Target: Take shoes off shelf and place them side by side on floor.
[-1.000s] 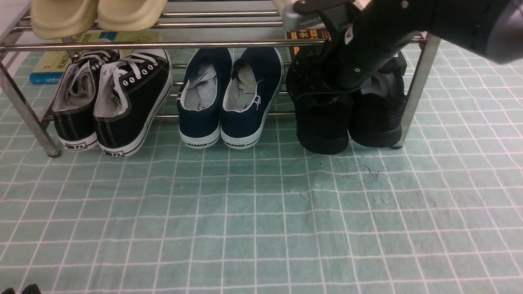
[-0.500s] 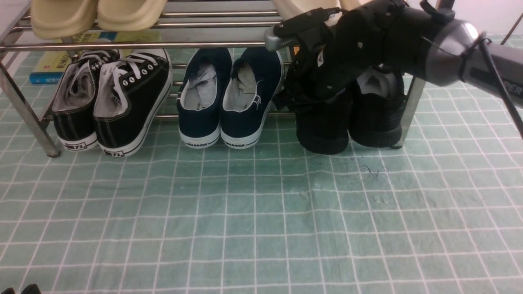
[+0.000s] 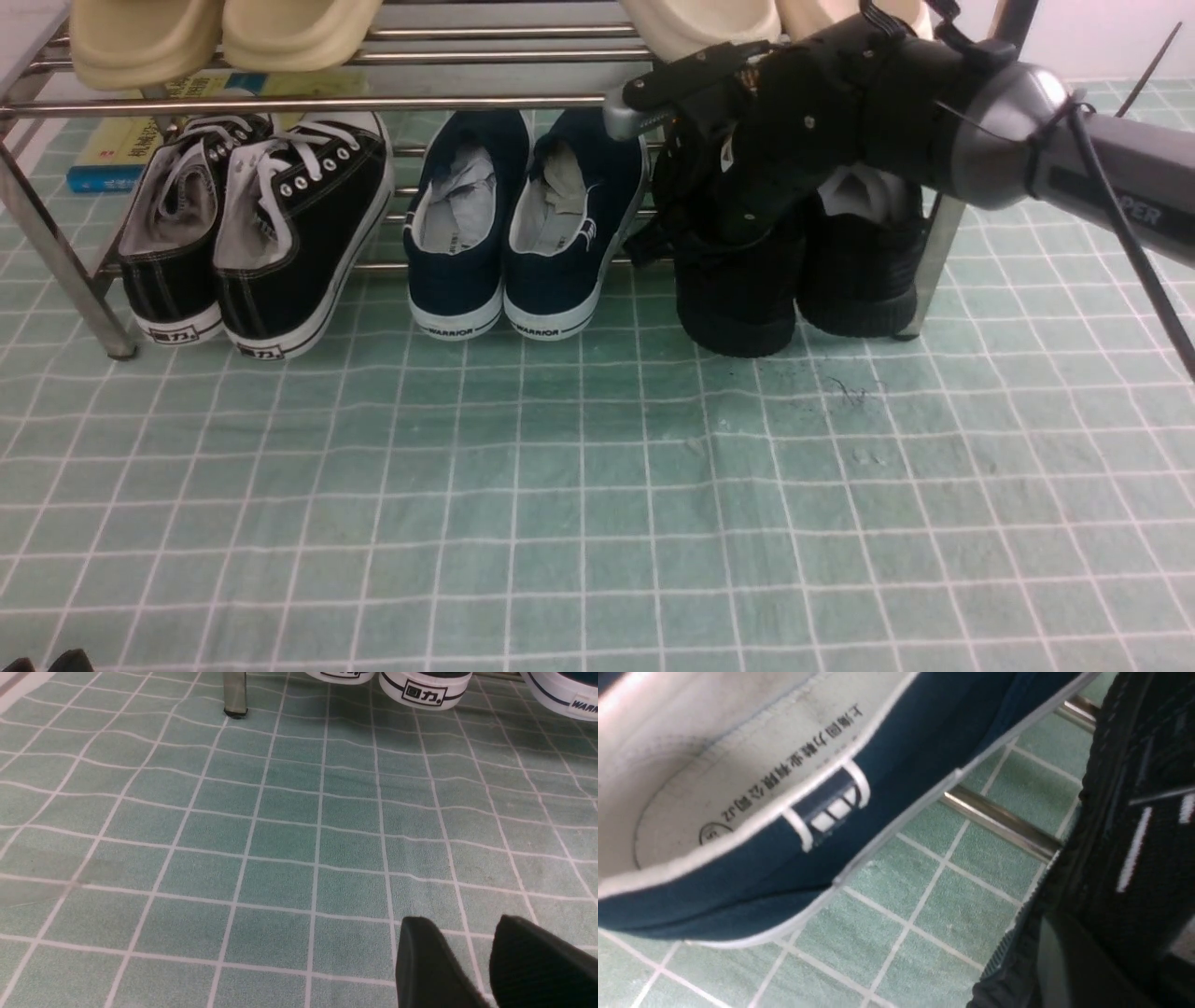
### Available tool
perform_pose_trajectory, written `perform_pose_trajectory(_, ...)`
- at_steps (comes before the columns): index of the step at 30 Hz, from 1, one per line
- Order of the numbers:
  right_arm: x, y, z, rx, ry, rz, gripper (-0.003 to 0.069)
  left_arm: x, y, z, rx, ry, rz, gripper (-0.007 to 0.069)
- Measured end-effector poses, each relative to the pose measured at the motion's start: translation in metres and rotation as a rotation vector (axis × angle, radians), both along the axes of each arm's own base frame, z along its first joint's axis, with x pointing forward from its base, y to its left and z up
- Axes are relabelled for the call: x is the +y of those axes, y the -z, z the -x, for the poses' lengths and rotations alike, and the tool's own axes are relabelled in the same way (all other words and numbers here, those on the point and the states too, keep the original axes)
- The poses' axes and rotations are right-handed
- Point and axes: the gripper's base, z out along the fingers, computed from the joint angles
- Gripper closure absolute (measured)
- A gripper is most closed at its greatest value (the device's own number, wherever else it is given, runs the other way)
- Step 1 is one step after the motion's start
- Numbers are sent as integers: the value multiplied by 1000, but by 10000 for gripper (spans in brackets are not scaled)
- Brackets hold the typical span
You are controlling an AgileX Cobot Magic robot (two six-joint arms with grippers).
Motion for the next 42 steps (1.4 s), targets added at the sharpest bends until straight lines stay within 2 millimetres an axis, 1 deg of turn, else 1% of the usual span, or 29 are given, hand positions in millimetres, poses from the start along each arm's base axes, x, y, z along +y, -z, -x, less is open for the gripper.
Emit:
perform_pose_trajectory(3,-2,-7,7,34,1,9,657,0,0,0,0,0,0,385)
perform_pose_trajectory(4,-2,-13,12,55,-1,9,657,0,0,0,0,0,0,385)
perform_pose_trajectory(5,-2,-23,21,82,-7,4,657,0,0,0,0,0,0,385)
perform_pose_trajectory(6,-2,-24,23,86,-9,6,657,0,0,0,0,0,0,385)
perform_pose_trajectory(10,1,-63,61,176,-51,-28,657,0,0,0,0,0,0,386)
perform_pose_trajectory(14,-3,-93,92,230,-93,-22,657,0,0,0,0,0,0,386)
perform_pose_trajectory(15,-5,-99,99,242,-107,-13,657,0,0,0,0,0,-1,385)
perform_pose_trajectory(16,-5,-101,102,247,-114,-10,657,0,0,0,0,0,-1,385)
perform_pose_trajectory(17,-7,-111,113,246,-136,-4,656,0,0,0,0,0,-1,384)
perform_pose_trajectory(21,-10,-127,134,225,-166,-14,655,0,0,0,0,0,-1,384)
perform_pose_trajectory(22,-11,-130,142,220,-177,-16,654,0,0,0,0,0,-1,384)
perform_pose_trajectory(23,-11,-131,143,219,-180,-17,653,0,0,0,0,0,-1,384)
perform_pose_trajectory(24,-14,-134,155,220,-190,-18,652,0,0,0,0,0,-1,384)
perform_pose_trajectory(26,-15,-135,170,234,-195,-22,652,0,0,0,0,0,-1,384)
perform_pose_trajectory(28,-15,-130,184,262,-195,-18,652,0,0,0,0,0,-1,383)
perform_pose_trajectory(29,-15,-128,186,269,-194,-15,652,0,0,0,0,0,-1,383)
perform_pose_trajectory(30,-13,-119,194,309,-188,-3,652,0,0,0,0,0,-1,383)
perform_pose_trajectory(31,-12,-117,195,316,-187,-2,652,0,0,0,0,0,-1,383)
perform_pose_trajectory(32,-9,-104,202,362,-182,22,652,0,0,0,0,0,-1,383)
perform_pose_trajectory(33,-7,-97,204,378,-180,31,652,0,0,0,0,0,-1,383)
perform_pose_trajectory(34,-6,-96,205,379,-180,30,652,0,0,0,0,0,-1,383)
perform_pose_trajectory(35,-1,-86,207,392,-181,32,652,0,0,0,0,0,-1,383)
perform_pose_trajectory(36,2,-81,206,395,-177,27,652,0,0,0,0,0,-1,383)
perform_pose_trajectory(41,20,-62,190,350,-153,-23,649,0,0,0,0,0,-2,383)
perform_pose_trajectory(42,20,-62,190,345,-153,-26,649,0,0,0,0,0,-2,383)
